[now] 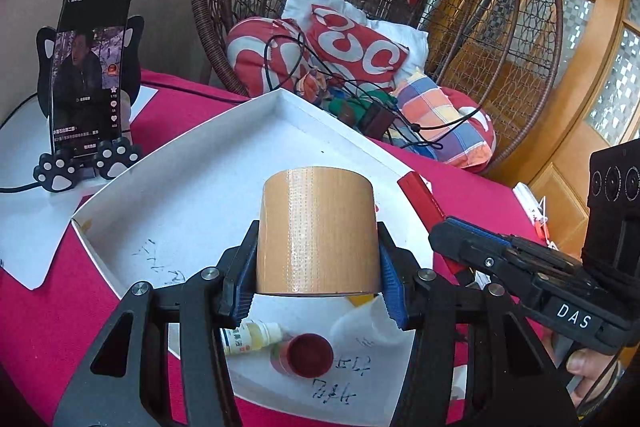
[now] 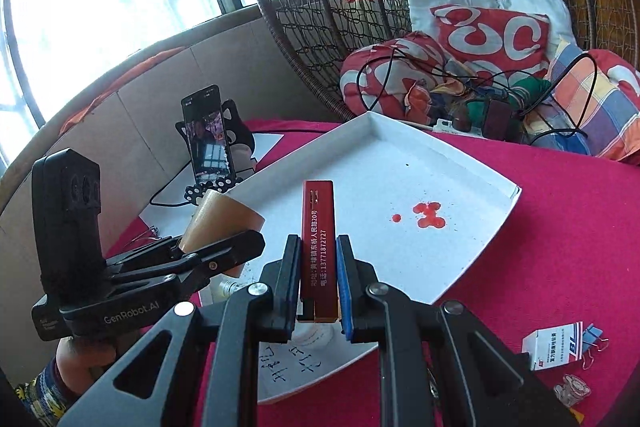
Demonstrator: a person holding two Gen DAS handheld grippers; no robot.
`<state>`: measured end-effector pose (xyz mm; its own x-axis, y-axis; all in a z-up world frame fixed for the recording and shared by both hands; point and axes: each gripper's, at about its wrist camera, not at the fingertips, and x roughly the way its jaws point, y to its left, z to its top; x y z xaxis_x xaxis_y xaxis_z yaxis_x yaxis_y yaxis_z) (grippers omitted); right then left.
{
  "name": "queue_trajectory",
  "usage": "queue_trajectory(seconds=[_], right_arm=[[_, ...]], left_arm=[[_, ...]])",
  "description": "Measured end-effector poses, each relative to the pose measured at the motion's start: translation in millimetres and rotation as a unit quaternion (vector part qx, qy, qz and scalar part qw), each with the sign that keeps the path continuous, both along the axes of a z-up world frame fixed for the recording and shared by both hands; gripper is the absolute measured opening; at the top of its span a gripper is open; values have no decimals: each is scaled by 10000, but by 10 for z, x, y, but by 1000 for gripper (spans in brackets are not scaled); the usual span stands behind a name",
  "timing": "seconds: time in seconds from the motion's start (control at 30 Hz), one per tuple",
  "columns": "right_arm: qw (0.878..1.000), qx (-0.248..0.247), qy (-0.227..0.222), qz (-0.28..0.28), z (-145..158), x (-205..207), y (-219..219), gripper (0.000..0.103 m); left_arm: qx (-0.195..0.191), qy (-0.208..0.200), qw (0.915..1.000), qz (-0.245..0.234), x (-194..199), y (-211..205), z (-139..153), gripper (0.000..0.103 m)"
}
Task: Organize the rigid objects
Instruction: 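Carry tape roll and red lighter into the white tray and open both grippers, then move both grippers back over the items on the table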
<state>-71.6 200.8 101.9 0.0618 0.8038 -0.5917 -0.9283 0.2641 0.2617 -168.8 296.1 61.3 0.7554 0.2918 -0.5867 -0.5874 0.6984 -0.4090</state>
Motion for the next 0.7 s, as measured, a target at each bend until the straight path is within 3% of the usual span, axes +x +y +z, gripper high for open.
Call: queue_trajectory(seconds=[0.2, 0.23, 0.27, 0.3, 0.33, 0.37, 0.4, 0.43, 0.57, 0.6, 0.7], right_arm=[[9995, -99, -78, -279, -143, 34, 184, 16], [9992, -64, -149, -361, -153, 30, 169, 17], [9991, -47, -181, -381, -151, 34, 157, 17], [9991, -48, -202, -374, -151, 26, 150, 26], [9990, -33, -242, -386, -144, 14, 130, 42], [9986, 7, -302, -436, -129, 4, 100, 53], [9982, 71, -347, -483, -107, -7, 56, 77], [9980, 159, -359, -502, -78, -17, 0, 92], [9960, 566, -381, -571, 52, -52, -257, 97], [9953, 668, -386, -593, 88, -57, -339, 103], [9892, 1145, -511, -756, 215, -82, -653, 103]], left_arm=[[61, 265, 9990, 363, 80, 124, -60, 55], [73, 222, 9989, 415, 66, 117, -54, 65], [104, 179, 9986, 494, 41, 96, -45, 84], [149, 131, 9981, 578, 15, 75, -33, 89], [206, 108, 9971, 721, -21, 60, -17, 93], [234, 77, 9964, 808, -58, 42, 0, 99], [233, 34, 9960, 864, -93, 24, 17, 103], [234, -18, 9953, 934, -136, -6, 36, 103], [386, -224, 9947, 929, -268, -210, 131, 103], [454, -253, 9947, 889, -289, -272, 160, 103], [635, -301, 9951, 691, -305, -473, 230, 103]])
